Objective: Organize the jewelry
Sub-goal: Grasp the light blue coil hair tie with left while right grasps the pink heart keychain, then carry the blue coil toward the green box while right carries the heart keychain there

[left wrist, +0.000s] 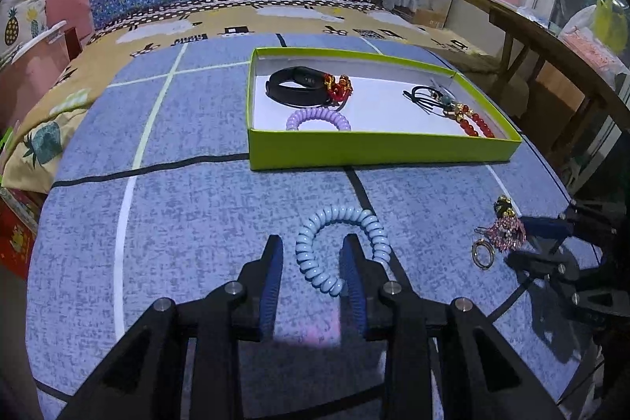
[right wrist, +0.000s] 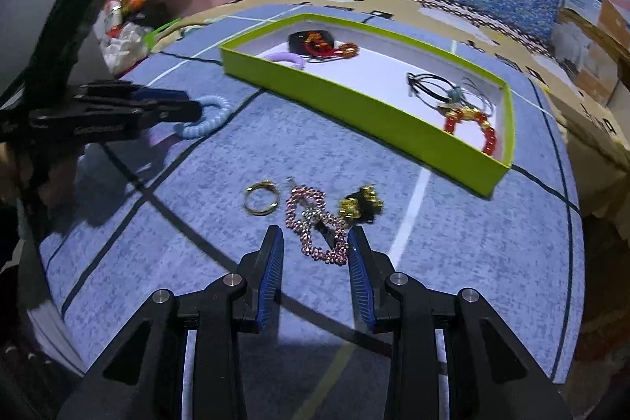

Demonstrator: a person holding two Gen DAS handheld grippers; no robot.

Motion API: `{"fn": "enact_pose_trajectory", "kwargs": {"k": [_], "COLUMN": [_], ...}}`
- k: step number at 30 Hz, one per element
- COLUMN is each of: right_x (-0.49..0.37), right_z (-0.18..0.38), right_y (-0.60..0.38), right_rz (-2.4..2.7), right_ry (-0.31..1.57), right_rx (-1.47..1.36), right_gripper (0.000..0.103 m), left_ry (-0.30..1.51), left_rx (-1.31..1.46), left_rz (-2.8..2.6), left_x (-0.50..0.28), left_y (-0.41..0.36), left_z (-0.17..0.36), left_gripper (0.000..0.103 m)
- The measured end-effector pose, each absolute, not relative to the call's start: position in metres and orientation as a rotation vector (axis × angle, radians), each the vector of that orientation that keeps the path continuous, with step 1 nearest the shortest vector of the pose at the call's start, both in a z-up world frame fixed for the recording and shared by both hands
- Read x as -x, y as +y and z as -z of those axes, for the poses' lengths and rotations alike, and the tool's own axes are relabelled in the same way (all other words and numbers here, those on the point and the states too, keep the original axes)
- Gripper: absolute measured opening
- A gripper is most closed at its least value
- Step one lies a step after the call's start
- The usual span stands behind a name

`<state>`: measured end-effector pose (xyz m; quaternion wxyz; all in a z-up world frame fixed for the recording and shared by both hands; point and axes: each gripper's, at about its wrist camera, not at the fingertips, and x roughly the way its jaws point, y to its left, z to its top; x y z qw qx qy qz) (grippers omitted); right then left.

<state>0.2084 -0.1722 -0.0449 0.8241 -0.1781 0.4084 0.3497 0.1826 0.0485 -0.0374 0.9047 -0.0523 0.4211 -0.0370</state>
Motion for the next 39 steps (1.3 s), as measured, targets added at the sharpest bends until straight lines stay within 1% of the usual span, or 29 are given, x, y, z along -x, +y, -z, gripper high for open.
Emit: {"fn": "enact_pose_trajectory", "kwargs": {"k": [7, 8, 9, 14, 16, 19, 29, 39], "right_x": [-0.208, -0.207, -0.206, -0.2, -0.196, -0.189, -0.167, -0.156], "right_z": [0.046, 0.047, 0.046, 0.046, 0.046, 0.045, 0.04, 0.02], "right_y": [-0.166, -0.165, -0.164, -0.164, -0.167, -0.173, -0.195, -0.201], "right_rz": [-0.728, -0.725, -0.721, -0.69, -0.681, -0.662, -0.586, -0.563], "right_ry": [0.861, 0.859, 0.855, 0.846, 0.845, 0.843, 0.821, 0.766], "right_rx": [0.392, 0.399, 0.404, 0.397, 0.382, 0.35, 0.212, 0.138], "right_gripper": [0.034, 0.032, 0.023, 0.023, 0.023, 0.023, 0.023, 0.023], "left_ry": [0.88, 0.882, 0.883, 0.885, 0.884, 0.881, 0.856, 0.768], "left_rx": [0.083, 0.074, 0.065, 0.032, 0.022, 0.015, 0.062, 0.108], "left_rz": [0.053, 0.049, 0.045, 0.037, 0.046, 0.052, 0.058, 0.089], "left_x": [-0.189, -0.19, -0.19, -0.19, -0.189, -0.185, -0.162, -0.138], "left_y": [0.045, 0.044, 0.043, 0.039, 0.038, 0.038, 0.039, 0.031], "left_z": [0.039, 0.039, 0.039, 0.039, 0.039, 0.038, 0.033, 0.006], "left_gripper": [0.033, 0.033, 0.033, 0.032, 0.018, 0.01, 0.009, 0.009]}}
